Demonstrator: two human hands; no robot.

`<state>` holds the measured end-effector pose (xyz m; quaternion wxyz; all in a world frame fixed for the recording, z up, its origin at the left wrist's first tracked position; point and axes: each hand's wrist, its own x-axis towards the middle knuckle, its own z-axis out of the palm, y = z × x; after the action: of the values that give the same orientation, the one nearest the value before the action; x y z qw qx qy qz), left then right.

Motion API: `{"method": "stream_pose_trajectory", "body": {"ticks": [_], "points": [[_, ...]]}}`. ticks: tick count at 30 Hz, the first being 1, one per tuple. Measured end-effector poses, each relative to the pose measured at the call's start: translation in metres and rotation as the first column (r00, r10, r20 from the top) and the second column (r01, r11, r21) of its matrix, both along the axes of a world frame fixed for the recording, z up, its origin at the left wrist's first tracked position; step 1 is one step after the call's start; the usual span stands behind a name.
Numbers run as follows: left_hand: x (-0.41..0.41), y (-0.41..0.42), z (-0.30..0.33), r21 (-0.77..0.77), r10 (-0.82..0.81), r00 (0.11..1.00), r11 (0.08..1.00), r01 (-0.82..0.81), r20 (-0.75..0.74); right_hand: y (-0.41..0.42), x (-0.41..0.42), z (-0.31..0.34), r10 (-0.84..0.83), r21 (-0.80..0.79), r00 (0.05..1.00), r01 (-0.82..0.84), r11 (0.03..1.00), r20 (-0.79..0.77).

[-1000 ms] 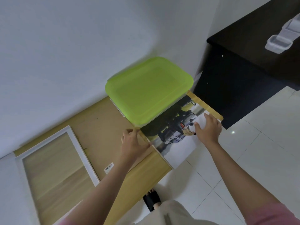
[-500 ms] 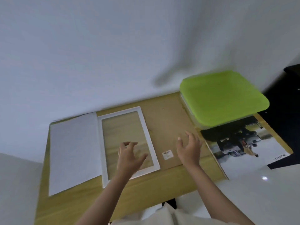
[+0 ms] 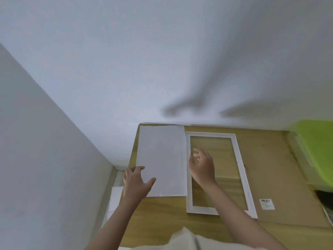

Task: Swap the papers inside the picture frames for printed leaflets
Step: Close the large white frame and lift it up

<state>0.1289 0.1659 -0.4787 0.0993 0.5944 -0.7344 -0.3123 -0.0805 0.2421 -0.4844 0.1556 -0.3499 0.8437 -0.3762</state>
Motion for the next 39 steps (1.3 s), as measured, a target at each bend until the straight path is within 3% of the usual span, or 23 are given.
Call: {"method": "stream_pose_trajectory", "body": {"ticks": [5, 8, 11, 14, 25, 29, 34, 39], "points": [[0.024, -0.018, -0.016, 0.097, -0.041, 0.994, 0.995, 0.031, 0.101, -0.05, 0.009, -0.005, 0.175, 0.231, 0.984, -0.165, 0.959, -0.024], [0.025, -0.02, -0.022, 0.084, -0.087, 0.981, 0.994, 0.073, 0.172, -0.073, -0.002, -0.003, 0.281, 0.433, 0.959, -0.235, 0.87, -0.045], [0.028, -0.028, -0.026, 0.083, -0.058, 0.99, 0.995, 0.047, 0.131, -0.084, -0.012, -0.002, 0.338, 0.561, 0.938, -0.243, 0.791, -0.07], [0.032, -0.038, -0.029, 0.104, -0.018, 0.999, 0.994, 0.013, 0.048, -0.085, -0.013, -0.004, 0.336, 0.578, 0.936, -0.219, 0.786, -0.102], [0.03, -0.051, -0.032, 0.159, -0.039, 0.996, 0.987, 0.026, 0.077, -0.099, -0.004, -0.002, 0.165, 0.536, 0.979, -0.077, 0.841, -0.118], [0.03, -0.05, -0.028, 0.164, -0.047, 0.997, 0.986, 0.035, 0.066, -0.107, 0.0, -0.002, 0.089, 0.528, 0.994, -0.045, 0.848, -0.057], [0.034, -0.05, -0.021, 0.169, -0.064, 0.998, 0.984, 0.064, -0.003, -0.104, 0.003, -0.002, 0.05, 0.28, 0.995, -0.072, 0.957, 0.085], [0.041, -0.059, 0.002, 0.113, 0.001, 0.991, 0.993, 0.014, -0.136, -0.098, 0.0, 0.015, 0.061, 0.022, 0.996, -0.062, 0.998, 0.071]]}}
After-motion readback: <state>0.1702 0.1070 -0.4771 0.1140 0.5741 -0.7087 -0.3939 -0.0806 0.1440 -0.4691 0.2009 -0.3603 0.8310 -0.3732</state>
